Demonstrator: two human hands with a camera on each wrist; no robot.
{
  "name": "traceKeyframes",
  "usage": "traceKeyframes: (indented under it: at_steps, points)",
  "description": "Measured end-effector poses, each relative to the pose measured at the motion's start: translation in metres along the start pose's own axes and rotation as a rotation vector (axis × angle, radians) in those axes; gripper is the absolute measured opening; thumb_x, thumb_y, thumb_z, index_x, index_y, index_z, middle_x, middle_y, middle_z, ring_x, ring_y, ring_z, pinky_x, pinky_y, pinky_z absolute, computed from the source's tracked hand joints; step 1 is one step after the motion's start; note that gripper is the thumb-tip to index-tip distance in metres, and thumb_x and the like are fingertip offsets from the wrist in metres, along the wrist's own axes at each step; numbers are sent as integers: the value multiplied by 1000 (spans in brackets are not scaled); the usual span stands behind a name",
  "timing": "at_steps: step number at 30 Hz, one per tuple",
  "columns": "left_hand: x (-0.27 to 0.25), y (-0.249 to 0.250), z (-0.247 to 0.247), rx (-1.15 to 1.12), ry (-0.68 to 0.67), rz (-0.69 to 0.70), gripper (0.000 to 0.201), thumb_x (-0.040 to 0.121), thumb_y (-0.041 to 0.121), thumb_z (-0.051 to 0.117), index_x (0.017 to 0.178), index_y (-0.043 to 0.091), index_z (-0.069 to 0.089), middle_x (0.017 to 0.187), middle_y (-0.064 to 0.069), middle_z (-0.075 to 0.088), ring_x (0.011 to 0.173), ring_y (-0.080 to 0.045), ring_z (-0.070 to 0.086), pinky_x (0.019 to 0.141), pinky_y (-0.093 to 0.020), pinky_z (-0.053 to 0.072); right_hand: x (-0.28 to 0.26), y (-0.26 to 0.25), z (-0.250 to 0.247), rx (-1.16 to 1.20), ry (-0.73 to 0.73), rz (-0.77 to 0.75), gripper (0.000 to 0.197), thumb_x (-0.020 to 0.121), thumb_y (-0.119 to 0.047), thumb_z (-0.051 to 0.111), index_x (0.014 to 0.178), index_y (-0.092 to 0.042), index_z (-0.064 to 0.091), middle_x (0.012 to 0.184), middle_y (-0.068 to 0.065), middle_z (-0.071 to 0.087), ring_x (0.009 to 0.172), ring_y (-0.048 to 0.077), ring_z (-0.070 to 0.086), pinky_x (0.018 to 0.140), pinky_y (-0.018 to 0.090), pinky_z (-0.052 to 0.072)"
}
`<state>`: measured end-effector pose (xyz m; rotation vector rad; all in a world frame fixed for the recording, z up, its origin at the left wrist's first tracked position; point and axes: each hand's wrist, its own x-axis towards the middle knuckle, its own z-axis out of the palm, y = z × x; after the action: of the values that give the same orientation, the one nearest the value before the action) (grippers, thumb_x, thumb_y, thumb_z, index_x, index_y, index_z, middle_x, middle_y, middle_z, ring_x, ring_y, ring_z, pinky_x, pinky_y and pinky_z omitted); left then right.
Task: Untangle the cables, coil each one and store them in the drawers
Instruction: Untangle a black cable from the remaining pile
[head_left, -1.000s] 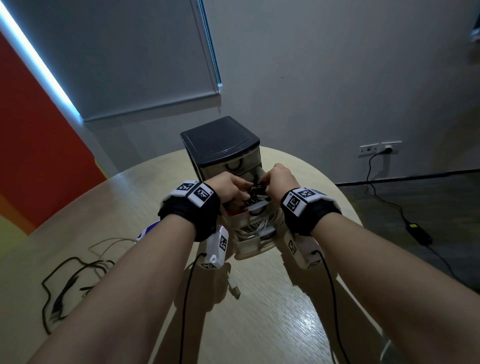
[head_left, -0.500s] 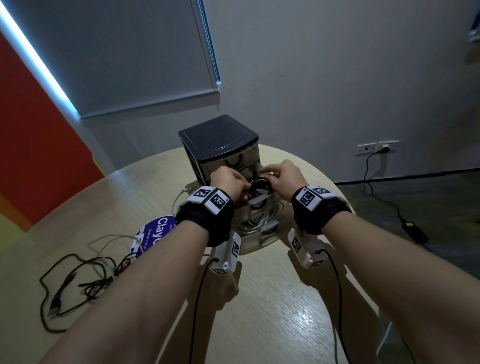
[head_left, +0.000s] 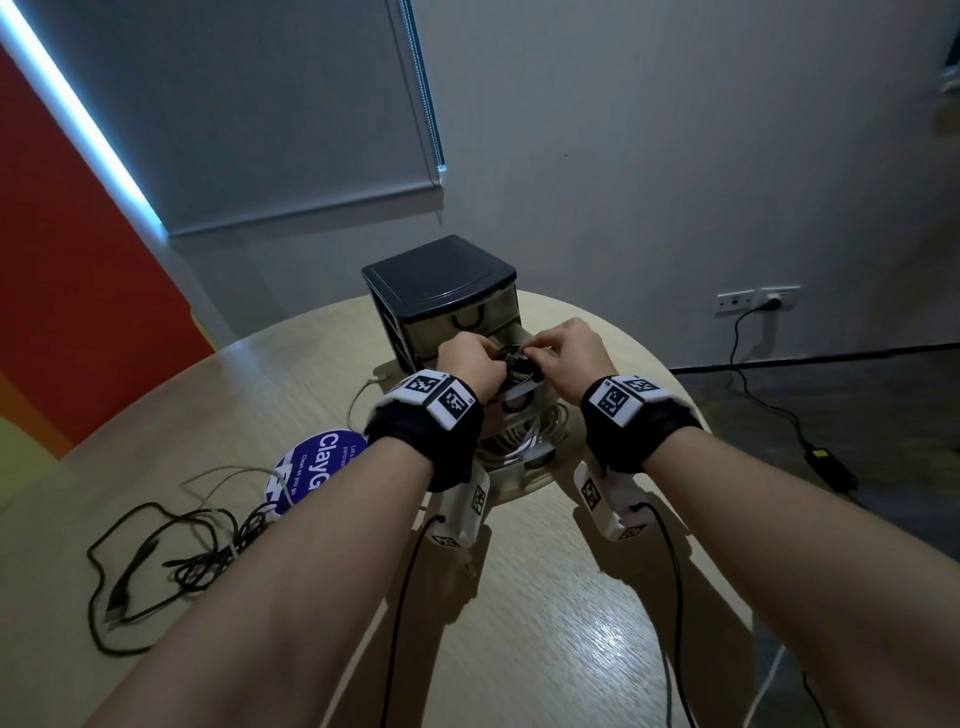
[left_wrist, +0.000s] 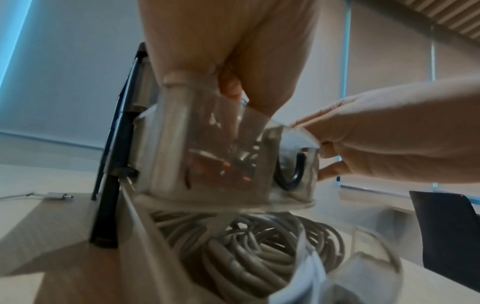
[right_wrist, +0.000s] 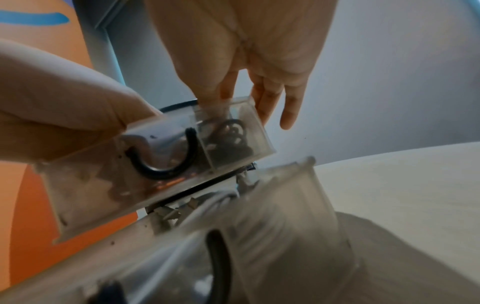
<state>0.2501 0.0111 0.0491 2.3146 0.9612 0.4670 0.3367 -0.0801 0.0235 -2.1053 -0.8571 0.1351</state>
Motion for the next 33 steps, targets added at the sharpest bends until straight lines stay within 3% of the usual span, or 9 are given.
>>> traceKeyframes:
  at_steps: [5,10,12,14,17,21,23,26,33]
  points:
    - [-7,0,0,17,-17,42,26,93,16,54,114,8,67,115,-13,66,112,-25,56,91,-27,42,-3,-7,-6,-10,18,-11,20,90,-21,58,103,-16,72,115,12,51,108,23,51,82,22,34]
    - [-11,-1,-1,-2,-3,98,35,89,-3,44,112,7,68,110,-16,67,105,-29,59,89,-30,47,-3,-6,-7,-55,35,41,19,86,-26,64,103,-20,72,110,10,56,104,25,54,84,32,43]
    - [-8,-5,1,-57,27,83,33,88,-3,46,108,9,70,105,-15,69,96,-29,64,86,-33,53,-4,-5,-7,-36,53,60,19,85,-25,67,102,-20,71,109,9,58,102,24,55,80,30,43]
    - [-5,-7,3,-127,67,67,26,89,3,53,103,11,72,102,-12,70,91,-27,66,84,-34,55,-4,-5,-5,-18,68,56,19,84,-19,68,103,-17,71,109,11,59,100,23,56,76,24,39]
    - [-3,-9,5,-87,41,70,19,87,9,62,102,10,73,98,-8,71,92,-20,66,82,-23,51,0,-6,-4,-62,75,62,19,83,-13,68,101,-16,72,109,11,59,100,25,56,74,23,36]
    - [1,-9,7,-26,-3,81,18,87,6,61,100,8,73,97,-12,72,93,-25,66,83,-31,54,5,-10,1,-249,9,32,20,88,-2,55,102,-4,70,113,15,48,102,33,54,82,32,44]
    - [4,-8,9,22,-23,102,20,89,5,57,100,8,73,101,-11,71,98,-25,64,85,-28,52,5,-13,3,-348,-43,6,23,90,0,49,107,2,64,116,16,44,103,36,53,84,39,46]
    - [6,-7,10,83,-36,135,20,90,9,57,103,8,73,106,-10,70,103,-22,61,86,-23,47,6,-15,2,-460,-98,-17,28,93,-4,46,115,-5,62,122,14,42,111,34,48,86,40,44]
    - [15,-9,19,239,-98,184,23,91,19,57,108,9,68,118,-15,58,106,-30,56,91,-35,46,11,-14,-2,-551,-154,-36,28,93,-19,51,119,-16,61,129,7,45,123,27,38,98,43,34]
